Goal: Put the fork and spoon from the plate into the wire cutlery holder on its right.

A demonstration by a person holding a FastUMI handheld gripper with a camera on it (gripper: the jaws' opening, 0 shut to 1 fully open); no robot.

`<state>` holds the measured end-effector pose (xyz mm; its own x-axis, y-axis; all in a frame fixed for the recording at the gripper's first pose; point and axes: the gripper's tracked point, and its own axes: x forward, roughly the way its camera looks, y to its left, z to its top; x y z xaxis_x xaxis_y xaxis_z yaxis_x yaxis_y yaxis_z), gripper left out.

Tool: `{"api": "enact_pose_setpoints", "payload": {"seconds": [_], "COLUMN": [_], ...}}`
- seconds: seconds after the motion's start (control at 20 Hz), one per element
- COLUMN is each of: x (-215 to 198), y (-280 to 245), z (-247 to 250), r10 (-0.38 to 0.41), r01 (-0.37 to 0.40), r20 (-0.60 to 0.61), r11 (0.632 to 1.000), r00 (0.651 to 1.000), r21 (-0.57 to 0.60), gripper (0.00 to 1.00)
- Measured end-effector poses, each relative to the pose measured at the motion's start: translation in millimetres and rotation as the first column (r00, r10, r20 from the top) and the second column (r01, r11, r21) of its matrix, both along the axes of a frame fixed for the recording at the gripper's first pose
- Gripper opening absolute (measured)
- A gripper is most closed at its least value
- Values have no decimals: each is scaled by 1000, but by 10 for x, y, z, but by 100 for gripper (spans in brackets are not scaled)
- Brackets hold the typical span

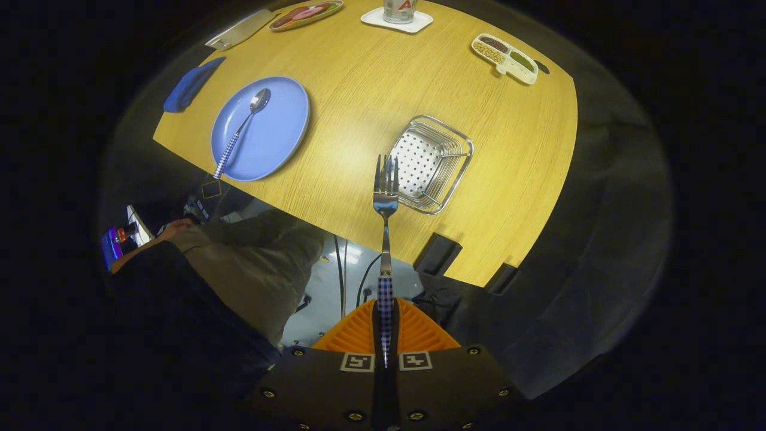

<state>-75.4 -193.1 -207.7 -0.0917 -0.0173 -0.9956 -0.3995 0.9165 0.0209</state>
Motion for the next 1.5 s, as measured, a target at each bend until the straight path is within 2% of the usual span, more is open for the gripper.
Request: {"api": "enact_pose_setpoints", "payload": {"seconds": [0.45, 0.75, 0.95, 1.3, 1.35, 1.5], "x": [384, 563, 669, 839, 836, 892], "y": [-183, -85, -109, -155, -159, -168], "z": [-94, -245, -331, -469, -468, -442], "r10": [-22, -36, -36, -104, -115, -121], "r01": [17, 31, 16, 72, 83, 91], "r20": [-168, -301, -337, -355, -357, -341], "r11": [999, 999, 998, 992, 991, 990], "r00": [985, 953, 941, 929, 927, 932], "r21": [-28, -24, -60, -101, -103, -103], "gripper": [1, 0, 1, 1, 5, 9]}}
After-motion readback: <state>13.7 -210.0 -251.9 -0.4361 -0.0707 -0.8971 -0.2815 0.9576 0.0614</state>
